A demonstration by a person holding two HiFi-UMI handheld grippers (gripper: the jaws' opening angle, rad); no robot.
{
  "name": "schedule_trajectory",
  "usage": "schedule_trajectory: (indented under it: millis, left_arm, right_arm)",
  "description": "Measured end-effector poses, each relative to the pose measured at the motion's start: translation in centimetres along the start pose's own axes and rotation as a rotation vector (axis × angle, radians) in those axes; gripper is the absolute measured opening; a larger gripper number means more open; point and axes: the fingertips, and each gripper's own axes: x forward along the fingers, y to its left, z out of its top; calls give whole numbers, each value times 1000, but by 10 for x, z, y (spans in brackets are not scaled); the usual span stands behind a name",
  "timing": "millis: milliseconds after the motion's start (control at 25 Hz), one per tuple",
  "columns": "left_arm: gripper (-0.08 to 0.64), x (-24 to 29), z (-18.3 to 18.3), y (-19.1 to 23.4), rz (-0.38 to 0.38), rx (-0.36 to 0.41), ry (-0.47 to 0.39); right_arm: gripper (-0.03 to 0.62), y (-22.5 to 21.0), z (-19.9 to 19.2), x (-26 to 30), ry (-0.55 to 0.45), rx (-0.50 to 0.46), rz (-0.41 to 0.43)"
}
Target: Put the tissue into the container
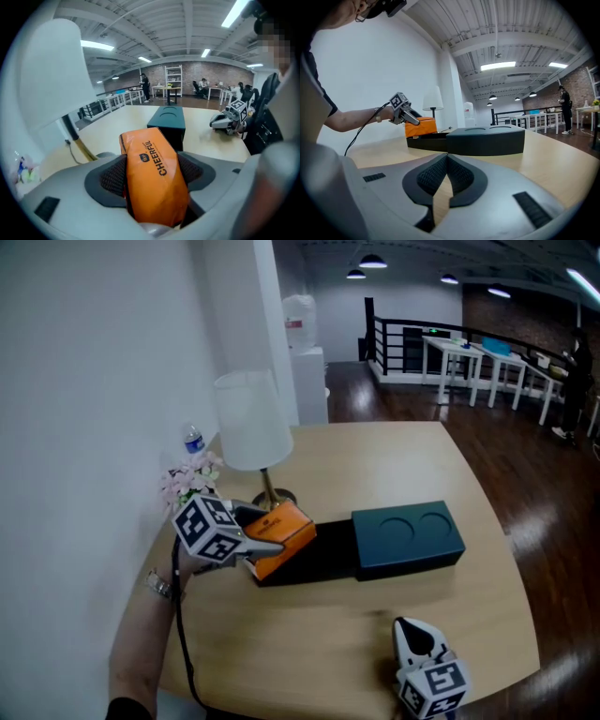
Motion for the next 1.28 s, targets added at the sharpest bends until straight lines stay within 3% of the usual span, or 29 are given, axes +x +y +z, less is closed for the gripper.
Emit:
schedule_trajectory:
  millis: [280, 600, 760, 840, 1080, 1280]
  left_arm:
    - [350, 48, 26, -21, -161, 189, 83]
    - [353, 63, 28, -35, -328, 323, 17]
    - [365, 72, 7, -37, -373, 334, 88]
    - [410, 78, 1, -36, -364, 318, 100]
    - [536, 59, 25, -30, -262, 277, -3]
    - [527, 8, 78, -58, -93, 198, -240]
  right_arm:
    - [5, -3, -1, -2, -39, -24, -6]
    - [6, -1, 0, -4, -48, -20, -11]
    - [6, -1, 1, -4, -47, -20, -11]
    - [6, -1, 1, -4, -48, -22, -10]
    - [6, -1, 0, -4, -50, -20, -12]
    - [6, -2, 0, -3, -46, -24, -9]
